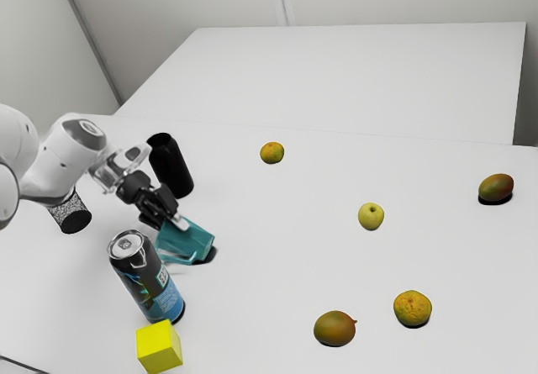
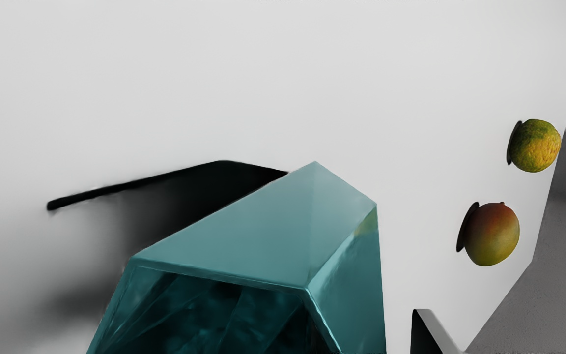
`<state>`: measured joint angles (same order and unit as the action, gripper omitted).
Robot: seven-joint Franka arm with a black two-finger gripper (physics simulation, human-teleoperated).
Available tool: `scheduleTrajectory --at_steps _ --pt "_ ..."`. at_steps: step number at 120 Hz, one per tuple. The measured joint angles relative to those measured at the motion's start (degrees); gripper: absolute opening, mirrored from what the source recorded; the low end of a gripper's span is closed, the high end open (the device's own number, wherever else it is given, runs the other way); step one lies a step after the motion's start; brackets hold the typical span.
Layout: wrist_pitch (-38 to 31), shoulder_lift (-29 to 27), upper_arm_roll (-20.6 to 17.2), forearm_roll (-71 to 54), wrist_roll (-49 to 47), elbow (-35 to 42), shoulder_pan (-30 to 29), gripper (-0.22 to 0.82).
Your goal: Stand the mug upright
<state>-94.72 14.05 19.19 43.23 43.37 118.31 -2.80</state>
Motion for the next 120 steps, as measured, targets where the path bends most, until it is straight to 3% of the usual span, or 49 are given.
scheduleTrajectory --at_steps 43,76,89,120 --pt "-0.80 -1.40 -2.68 0.22 -1.49 -0.07 0.11 -0.13" --pt "-1.69 -4.95 -3.09 -1.36 -3.79 -0.05 0.93 -0.16" --pt "-5.63 -9.19 -3.46 -8.52 -5.41 0.05 6.52 -0.17" --pt "-17.79 -12.67 -11.81 -33.94 -10.05 1.74 12.35 -0.18"
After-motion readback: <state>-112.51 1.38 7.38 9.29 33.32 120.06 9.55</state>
